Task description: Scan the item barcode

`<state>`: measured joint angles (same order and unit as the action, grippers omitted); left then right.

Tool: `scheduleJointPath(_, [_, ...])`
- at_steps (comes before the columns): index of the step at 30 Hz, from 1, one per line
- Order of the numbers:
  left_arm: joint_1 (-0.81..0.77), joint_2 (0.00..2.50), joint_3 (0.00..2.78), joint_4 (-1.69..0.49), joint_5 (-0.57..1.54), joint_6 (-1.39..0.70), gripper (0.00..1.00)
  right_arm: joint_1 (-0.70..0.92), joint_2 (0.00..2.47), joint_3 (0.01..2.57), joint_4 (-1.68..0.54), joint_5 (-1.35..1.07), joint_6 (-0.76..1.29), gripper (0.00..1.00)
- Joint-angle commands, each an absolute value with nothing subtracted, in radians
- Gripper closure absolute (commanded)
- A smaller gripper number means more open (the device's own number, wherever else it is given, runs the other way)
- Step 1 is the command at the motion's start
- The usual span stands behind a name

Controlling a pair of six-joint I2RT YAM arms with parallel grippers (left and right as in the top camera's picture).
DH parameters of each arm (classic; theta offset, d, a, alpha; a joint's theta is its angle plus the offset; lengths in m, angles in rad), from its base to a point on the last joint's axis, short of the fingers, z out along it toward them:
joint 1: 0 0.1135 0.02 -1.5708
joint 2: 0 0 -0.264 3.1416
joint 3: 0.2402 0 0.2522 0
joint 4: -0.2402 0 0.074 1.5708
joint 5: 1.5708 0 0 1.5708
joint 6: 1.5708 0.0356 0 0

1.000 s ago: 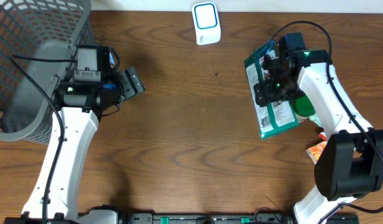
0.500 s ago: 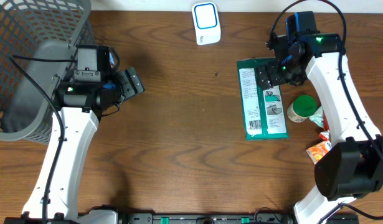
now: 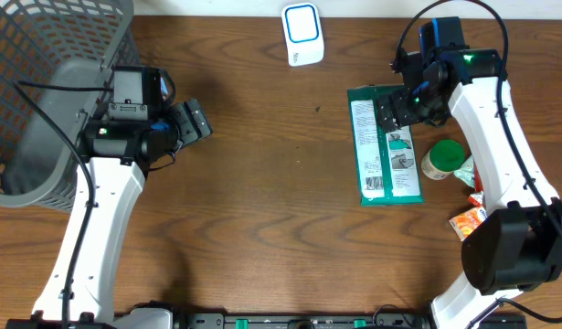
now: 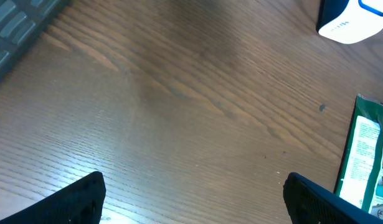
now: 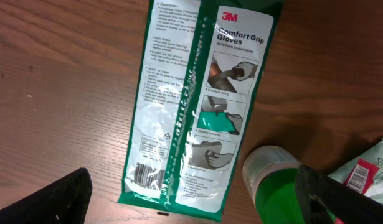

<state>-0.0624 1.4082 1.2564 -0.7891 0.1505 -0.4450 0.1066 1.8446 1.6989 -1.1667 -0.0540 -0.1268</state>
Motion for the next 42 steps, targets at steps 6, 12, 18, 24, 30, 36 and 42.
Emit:
scheduleJointPath(6, [-0.062,1.416,1.259,-0.792,0.141,-0.439,0.08,0.099,1.75,1.705,-1.174,-0.027,-0.12,0.01])
scheduleJointPath(12, [-0.062,1.416,1.259,-0.792,0.141,-0.439,0.08,0.106,1.451,1.705,-1.172,-0.057,-0.121,0.01])
scheduleJointPath(18, [-0.062,1.416,1.259,-0.792,0.141,-0.44,0.08,0.104,1.165,1.695,-1.169,-0.057,-0.193,0.01])
scheduleJointPath(24, [-0.062,1.416,1.259,-0.792,0.141,-0.44,0.08,0.104,0.887,1.585,-1.136,-0.059,-0.196,0.01])
scheduleJointPath(30, [-0.062,1.416,1.259,-0.792,0.141,-0.44,0.08,0.104,0.528,1.329,-1.09,-0.062,-0.195,0.01])
scheduleJointPath(36, [-0.062,1.416,1.259,-0.792,0.141,-0.439,0.08,0.076,0.23,1.052,-0.967,-0.062,-0.196,0.01])
scheduleJointPath(42, [-0.062,1.416,1.259,-0.792,0.141,-0.439,0.08,0.07,0.025,0.779,-0.729,-0.061,-0.196,0.01])
